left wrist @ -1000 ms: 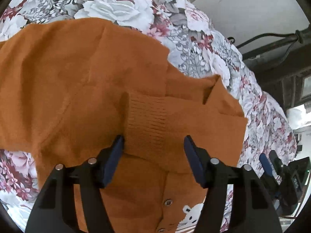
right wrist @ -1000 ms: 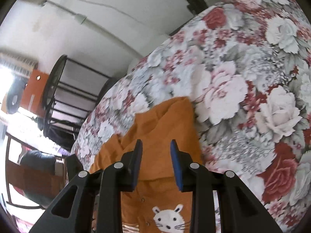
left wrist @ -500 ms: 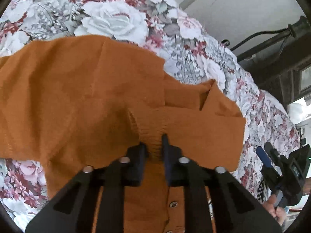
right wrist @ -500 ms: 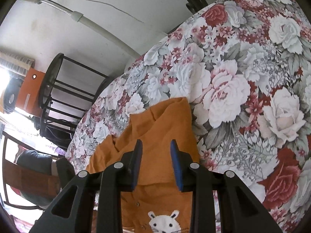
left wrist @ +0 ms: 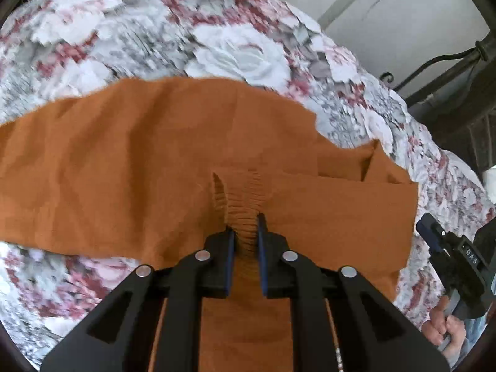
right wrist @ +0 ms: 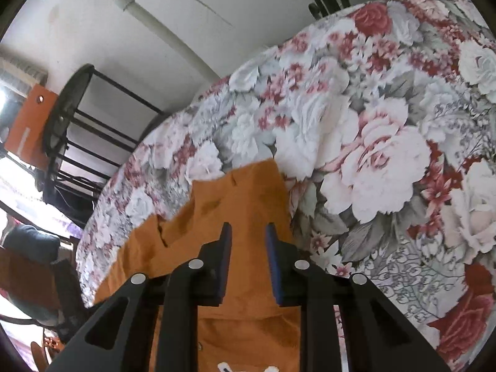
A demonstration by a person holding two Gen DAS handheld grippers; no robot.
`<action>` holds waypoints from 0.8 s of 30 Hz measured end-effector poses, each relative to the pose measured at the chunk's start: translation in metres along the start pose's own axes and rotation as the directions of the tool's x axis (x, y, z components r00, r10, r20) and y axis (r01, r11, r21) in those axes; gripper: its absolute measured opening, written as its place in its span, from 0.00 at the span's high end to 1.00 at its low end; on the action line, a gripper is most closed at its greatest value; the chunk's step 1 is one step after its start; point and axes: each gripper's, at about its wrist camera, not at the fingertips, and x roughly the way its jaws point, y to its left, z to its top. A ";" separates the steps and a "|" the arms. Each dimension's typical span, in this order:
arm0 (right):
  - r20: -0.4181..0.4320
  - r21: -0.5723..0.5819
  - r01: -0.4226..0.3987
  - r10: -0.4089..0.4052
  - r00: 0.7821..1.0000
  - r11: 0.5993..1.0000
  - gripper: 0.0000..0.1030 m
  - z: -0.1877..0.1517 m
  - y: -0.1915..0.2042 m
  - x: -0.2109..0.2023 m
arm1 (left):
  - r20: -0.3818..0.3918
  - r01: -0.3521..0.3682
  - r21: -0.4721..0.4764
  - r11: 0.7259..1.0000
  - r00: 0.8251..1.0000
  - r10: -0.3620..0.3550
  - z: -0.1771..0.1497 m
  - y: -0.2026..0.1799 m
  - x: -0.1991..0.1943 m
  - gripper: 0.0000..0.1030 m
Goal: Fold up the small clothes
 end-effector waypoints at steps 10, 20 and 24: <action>-0.017 -0.117 0.200 -0.203 0.979 0.973 0.81 -0.006 -0.005 0.018 | 0.070 -0.195 0.149 0.969 0.980 0.187 -0.007 -0.029 -0.008 0.66; -0.169 -0.286 0.139 -0.193 0.967 0.948 0.97 -0.047 0.018 0.029 | 0.055 -0.153 0.145 0.978 0.988 0.146 -0.005 -0.031 -0.007 0.39; -0.244 -0.108 0.064 -0.089 0.966 0.992 1.00 -0.036 -0.023 0.030 | -0.038 -0.176 0.166 0.970 0.982 0.185 -0.016 -0.029 0.020 0.36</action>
